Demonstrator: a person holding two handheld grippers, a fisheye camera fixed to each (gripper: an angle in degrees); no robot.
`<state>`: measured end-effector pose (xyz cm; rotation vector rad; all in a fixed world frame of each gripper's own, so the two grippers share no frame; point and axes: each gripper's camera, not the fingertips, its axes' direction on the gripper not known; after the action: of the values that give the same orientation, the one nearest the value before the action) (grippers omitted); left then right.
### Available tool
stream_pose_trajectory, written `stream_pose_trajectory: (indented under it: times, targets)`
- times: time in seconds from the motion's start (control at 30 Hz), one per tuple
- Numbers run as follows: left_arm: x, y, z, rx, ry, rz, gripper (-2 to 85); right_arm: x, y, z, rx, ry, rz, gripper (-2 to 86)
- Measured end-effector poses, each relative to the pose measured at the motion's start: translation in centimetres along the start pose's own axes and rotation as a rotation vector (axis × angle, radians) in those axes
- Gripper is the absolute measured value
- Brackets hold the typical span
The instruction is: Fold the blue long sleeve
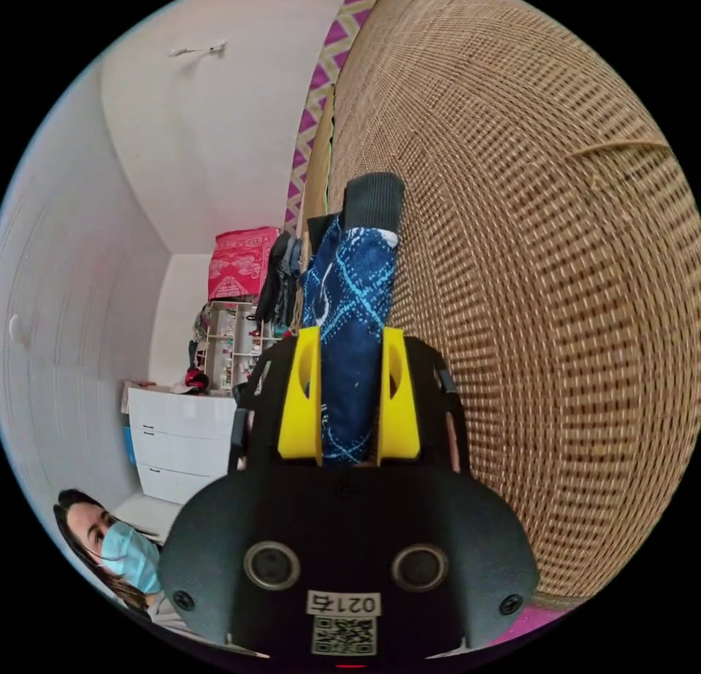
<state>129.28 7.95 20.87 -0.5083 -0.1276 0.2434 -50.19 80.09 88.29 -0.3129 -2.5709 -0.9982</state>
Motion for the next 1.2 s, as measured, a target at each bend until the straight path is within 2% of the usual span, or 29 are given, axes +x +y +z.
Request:
stream_pose_trajectory:
  times: [0.13,0.2,0.33,0.43,0.5,0.57,0.83,0.9,1.07,1.13,1.2]
  targets:
    - [1.0,-0.8,3.0,-0.101,-0.047,0.031,9.1,2.6,-2.7,2.8,-0.047,0.005,0.003,4.7]
    - [1.1,-0.6,3.0,-0.079,-0.007,0.038,8.0,4.2,-4.0,3.3,-0.063,-0.067,0.011,2.7]
    - [1.0,0.6,4.3,-0.073,0.204,0.105,5.3,3.1,-7.3,1.8,-0.073,-0.004,-0.096,1.5]
    - [-1.9,1.7,7.1,-0.119,0.269,0.059,1.6,2.5,-11.6,-0.9,-0.098,0.081,-0.142,1.3]
    - [-4.5,2.5,8.6,-0.137,0.330,-0.029,-0.2,1.9,-15.6,-3.9,-0.118,0.177,-0.177,1.4]
    - [-5.8,2.6,8.2,-0.093,0.415,-0.014,-0.7,0.7,-18.6,-6.5,-0.127,0.270,-0.206,1.5]
    - [-7.8,2.5,10.2,-0.147,0.406,-0.020,-1.0,-7.7,-30.9,-14.3,-0.068,0.785,-0.291,4.5]
    - [-8.4,2.7,10.5,-0.152,0.406,-0.029,-1.0,-9.1,-33.4,-14.3,-0.026,1.001,-0.235,7.3]
    - [-9.9,3.2,11.0,-0.140,0.411,-0.037,-1.0,-8.7,-33.8,-11.3,0.117,1.465,-0.084,9.9]
    - [-10.3,3.4,11.3,-0.144,0.420,-0.033,-1.0,-8.8,-31.9,-9.6,0.217,1.505,-0.116,9.2]
    - [-10.7,3.6,11.5,-0.149,0.433,-0.025,-1.0,-9.1,-27.9,-6.6,0.345,1.455,-0.199,6.4]
